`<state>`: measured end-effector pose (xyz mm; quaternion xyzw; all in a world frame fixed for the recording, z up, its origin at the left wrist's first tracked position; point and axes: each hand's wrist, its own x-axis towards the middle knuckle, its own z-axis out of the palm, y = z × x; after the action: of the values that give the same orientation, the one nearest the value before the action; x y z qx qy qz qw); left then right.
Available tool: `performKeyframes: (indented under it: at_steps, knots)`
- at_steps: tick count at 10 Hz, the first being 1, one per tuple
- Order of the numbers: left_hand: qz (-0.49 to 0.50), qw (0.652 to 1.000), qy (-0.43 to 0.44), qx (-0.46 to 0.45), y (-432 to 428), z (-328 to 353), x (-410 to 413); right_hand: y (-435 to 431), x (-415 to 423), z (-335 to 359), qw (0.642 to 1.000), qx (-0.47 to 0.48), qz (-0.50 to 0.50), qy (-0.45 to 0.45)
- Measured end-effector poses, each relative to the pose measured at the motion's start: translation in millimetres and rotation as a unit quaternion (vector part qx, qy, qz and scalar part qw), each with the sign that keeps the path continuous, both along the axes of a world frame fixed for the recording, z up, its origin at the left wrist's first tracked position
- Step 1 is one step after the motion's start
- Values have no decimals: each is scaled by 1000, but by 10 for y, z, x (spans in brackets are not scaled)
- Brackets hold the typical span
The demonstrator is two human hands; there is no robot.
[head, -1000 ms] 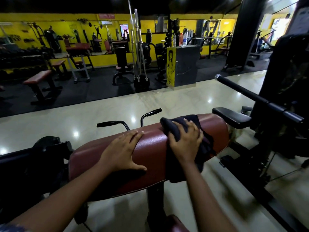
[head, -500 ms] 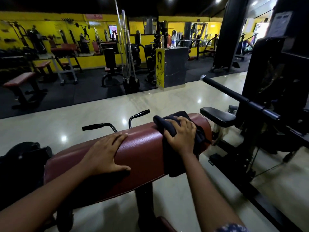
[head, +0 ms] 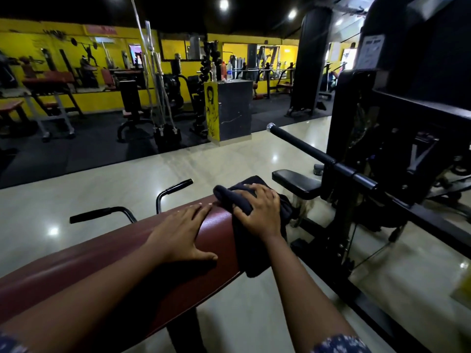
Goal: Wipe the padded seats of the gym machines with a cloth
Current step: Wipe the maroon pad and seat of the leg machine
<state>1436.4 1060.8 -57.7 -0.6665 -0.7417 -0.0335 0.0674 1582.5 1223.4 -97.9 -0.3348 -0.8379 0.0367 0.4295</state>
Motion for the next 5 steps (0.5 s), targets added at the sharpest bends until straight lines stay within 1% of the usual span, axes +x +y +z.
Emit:
performKeyframes:
  at_steps: [1,2,3,4,5]
  knots:
    - [3,1000,9,2,22,-12,1,206,97,56,999,-47,-2,15]
    - [4,1000,8,11,-1,3,25,285,245,25,984,-164,21,70]
    - [5,1000,10,10,-1,6,45,241,330,-94,952,-263,28,152]
    - [12,1000,14,8,-5,51,90,9,320,-369,872,-378,-37,307]
    - [14,1000,26,10,0,62,88,-175,229,-473,787,-456,-50,411]
